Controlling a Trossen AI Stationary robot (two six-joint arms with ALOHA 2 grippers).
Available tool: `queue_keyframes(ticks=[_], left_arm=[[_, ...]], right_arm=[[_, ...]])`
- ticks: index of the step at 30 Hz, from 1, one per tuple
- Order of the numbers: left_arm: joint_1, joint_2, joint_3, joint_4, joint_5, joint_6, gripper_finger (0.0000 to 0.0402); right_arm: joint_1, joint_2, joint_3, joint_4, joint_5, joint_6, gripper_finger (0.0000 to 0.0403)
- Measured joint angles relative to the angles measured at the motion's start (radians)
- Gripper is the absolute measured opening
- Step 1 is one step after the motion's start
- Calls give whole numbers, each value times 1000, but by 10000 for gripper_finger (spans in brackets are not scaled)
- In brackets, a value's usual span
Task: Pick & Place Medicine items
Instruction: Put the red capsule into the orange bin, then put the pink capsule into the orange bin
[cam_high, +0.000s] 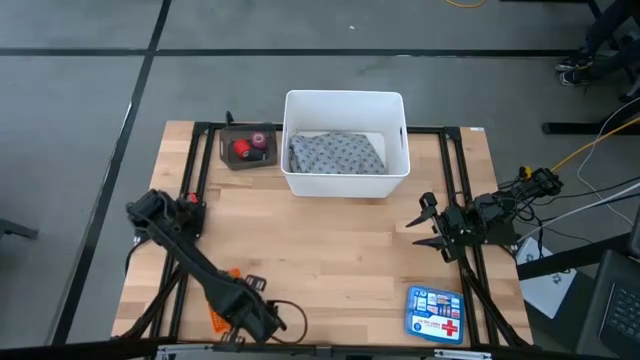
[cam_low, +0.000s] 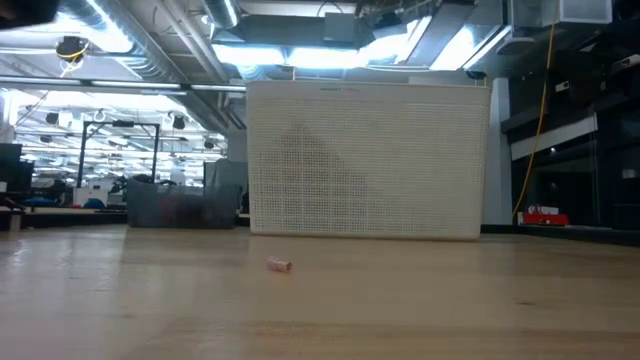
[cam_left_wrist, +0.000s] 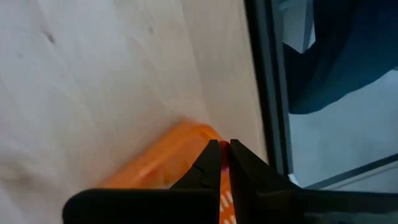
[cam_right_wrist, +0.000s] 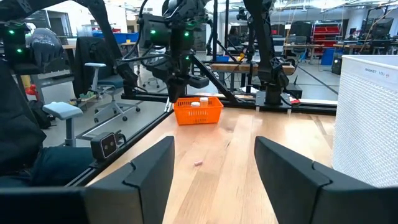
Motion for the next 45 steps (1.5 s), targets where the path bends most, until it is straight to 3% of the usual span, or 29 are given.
queue_keyframes(ticks=[12, 20, 35, 40, 45], left_arm=[[-33, 0, 0, -20, -17, -46, 6], [-39, 0, 0, -85, -111, -60, 16], [-52, 0, 0, -84, -123, -69, 132], [-40, 0, 0, -84, -193, -2, 141], [1, -1, 0, -63, -345, 128, 133]], right_arm=[[0, 0, 0, 0, 0, 0, 224], [0, 0, 0, 0, 0, 0, 224], [0, 0, 0, 0, -1, 0, 224], [0, 0, 0, 0, 0, 0, 224], [0, 0, 0, 0, -1, 0, 224]])
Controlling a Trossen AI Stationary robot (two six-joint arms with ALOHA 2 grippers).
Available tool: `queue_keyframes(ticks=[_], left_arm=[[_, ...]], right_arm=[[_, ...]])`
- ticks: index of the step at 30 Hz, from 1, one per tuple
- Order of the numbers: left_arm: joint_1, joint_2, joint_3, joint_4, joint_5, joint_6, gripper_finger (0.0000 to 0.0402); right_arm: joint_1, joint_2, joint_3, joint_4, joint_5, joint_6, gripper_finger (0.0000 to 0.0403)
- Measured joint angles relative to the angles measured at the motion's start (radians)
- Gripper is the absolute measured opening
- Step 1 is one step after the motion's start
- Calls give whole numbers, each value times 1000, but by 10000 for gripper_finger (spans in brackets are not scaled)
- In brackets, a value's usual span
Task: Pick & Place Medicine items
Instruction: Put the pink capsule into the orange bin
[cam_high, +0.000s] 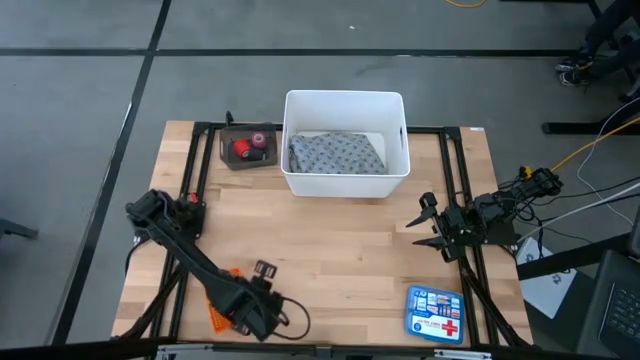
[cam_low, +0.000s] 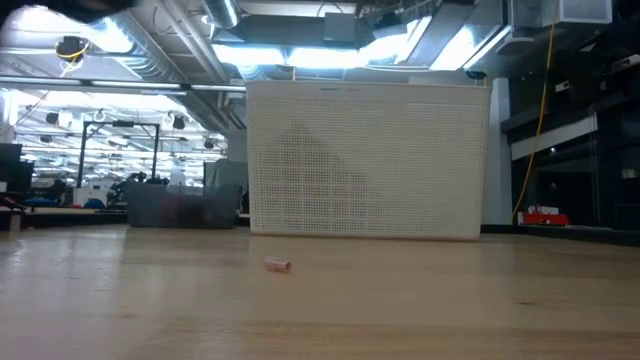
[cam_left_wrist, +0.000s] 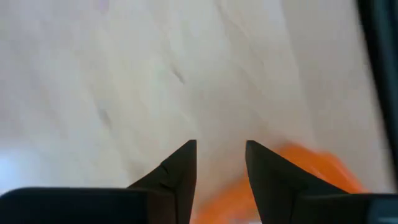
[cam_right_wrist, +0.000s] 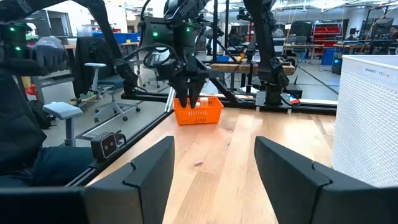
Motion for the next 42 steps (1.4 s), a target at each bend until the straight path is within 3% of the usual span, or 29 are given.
queue_keyframes(ticks=[5, 16, 27, 42], left_arm=[[70, 0, 0, 112, -68, 164, 121], [233, 46, 2, 339, -56, 489, 87], [328, 172, 1, 402, 103, 575, 70], [362, 194, 1, 441, 119, 619, 70]], right_arm=[[0, 0, 0, 0, 0, 0, 224], [0, 0, 0, 0, 0, 0, 224], [0, 0, 0, 0, -2, 0, 224], [0, 0, 0, 0, -1, 0, 224]])
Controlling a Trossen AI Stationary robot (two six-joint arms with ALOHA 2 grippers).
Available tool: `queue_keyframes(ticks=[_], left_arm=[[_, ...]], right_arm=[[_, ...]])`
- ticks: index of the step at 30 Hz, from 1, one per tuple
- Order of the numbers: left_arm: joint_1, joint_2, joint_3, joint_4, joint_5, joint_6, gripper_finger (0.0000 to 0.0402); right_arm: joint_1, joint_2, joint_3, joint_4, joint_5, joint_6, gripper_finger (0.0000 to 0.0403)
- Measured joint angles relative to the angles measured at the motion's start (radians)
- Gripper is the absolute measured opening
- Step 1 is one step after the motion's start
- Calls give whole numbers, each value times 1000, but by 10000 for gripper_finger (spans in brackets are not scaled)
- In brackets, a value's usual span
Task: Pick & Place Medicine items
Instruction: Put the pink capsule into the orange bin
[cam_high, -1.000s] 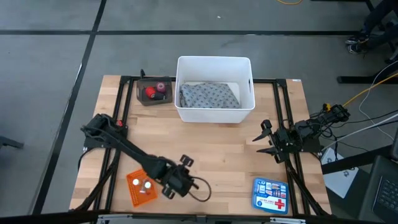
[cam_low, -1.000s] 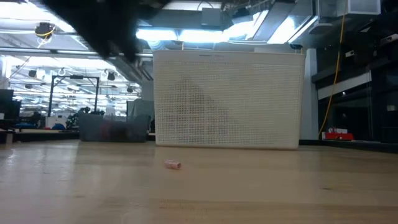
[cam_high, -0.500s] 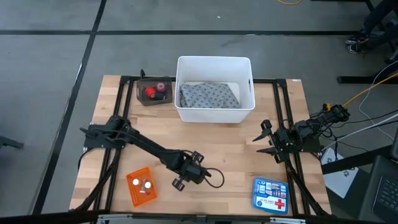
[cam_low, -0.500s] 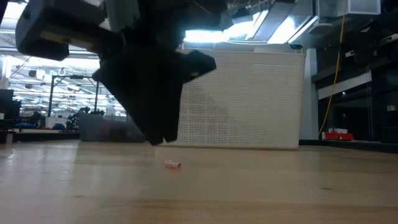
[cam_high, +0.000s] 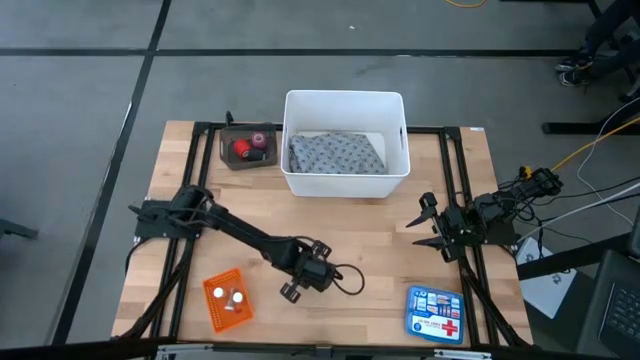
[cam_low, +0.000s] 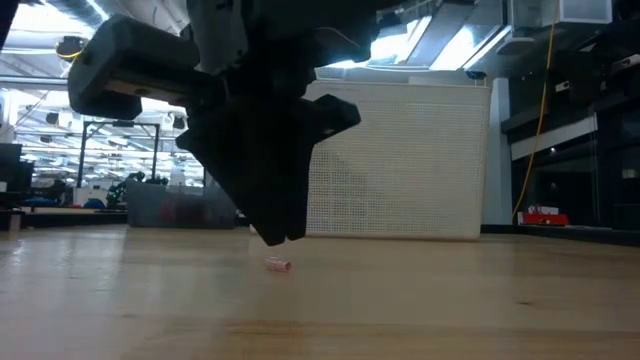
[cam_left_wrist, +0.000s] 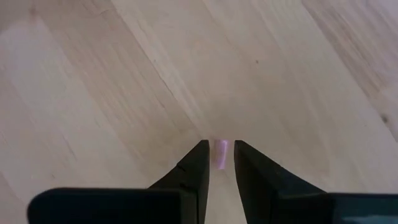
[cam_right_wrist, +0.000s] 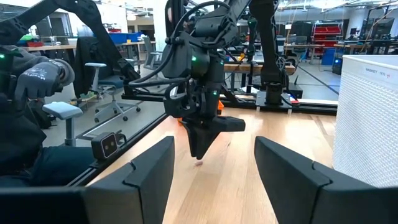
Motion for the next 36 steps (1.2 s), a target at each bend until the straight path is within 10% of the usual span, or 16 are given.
queue_keyframes(ticks=[36], left_arm=[[43, 87, 2, 19, 80, 3, 70]], right_arm=[[0, 0, 0, 0, 2, 0, 224]])
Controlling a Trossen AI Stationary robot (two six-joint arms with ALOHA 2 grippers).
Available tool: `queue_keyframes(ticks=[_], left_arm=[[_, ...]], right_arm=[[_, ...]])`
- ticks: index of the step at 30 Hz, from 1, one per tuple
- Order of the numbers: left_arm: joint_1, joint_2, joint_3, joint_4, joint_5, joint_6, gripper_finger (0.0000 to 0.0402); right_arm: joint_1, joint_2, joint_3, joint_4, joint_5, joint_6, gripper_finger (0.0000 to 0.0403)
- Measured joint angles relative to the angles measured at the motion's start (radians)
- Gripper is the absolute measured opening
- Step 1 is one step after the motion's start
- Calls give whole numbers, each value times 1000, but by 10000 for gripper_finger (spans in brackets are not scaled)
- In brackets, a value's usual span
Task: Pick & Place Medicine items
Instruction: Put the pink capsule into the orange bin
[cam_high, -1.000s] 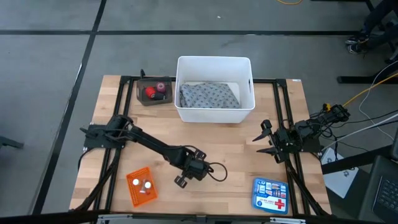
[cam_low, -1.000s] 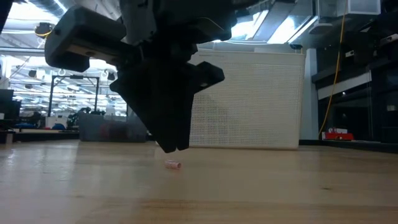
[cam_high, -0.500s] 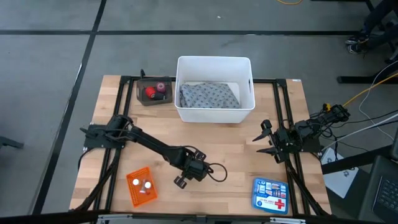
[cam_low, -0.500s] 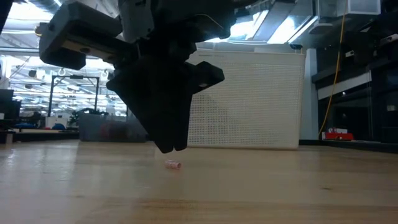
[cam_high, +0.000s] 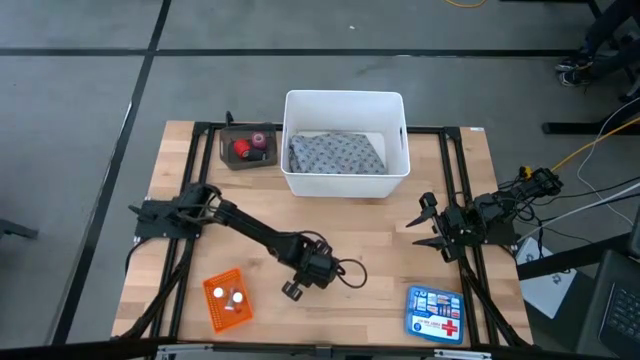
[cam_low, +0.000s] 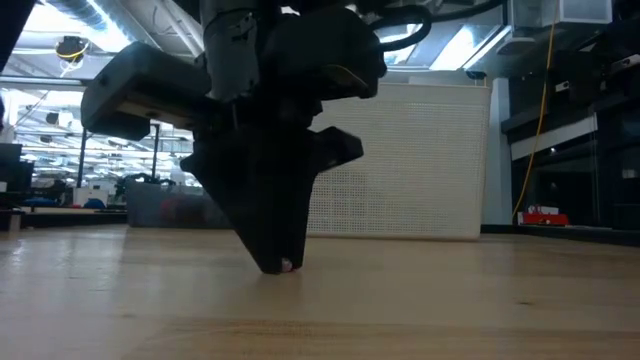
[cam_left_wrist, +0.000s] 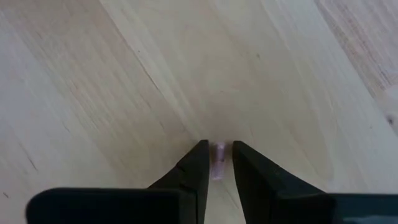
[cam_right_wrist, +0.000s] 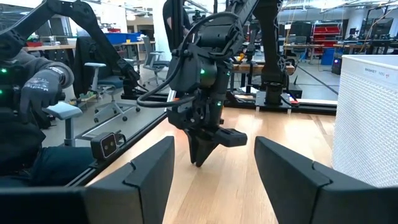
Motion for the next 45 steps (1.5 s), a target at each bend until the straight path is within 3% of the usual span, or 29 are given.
queue_keyframes(ticks=[15, 24, 34, 39, 45], left_arm=[[14, -6, -1, -52, 1, -15, 13], [11, -157, -7, -188, 84, -53, 12], [-77, -407, -4, -400, 273, -284, 12], [-181, -490, -4, -405, 271, -428, 10], [-329, -510, -4, -406, 189, -612, 11]], right_arm=[[0, 0, 0, 0, 0, 0, 224], [0, 0, 0, 0, -1, 0, 224], [0, 0, 0, 0, -3, 0, 224], [0, 0, 0, 0, -3, 0, 224], [0, 0, 0, 0, -3, 0, 224]])
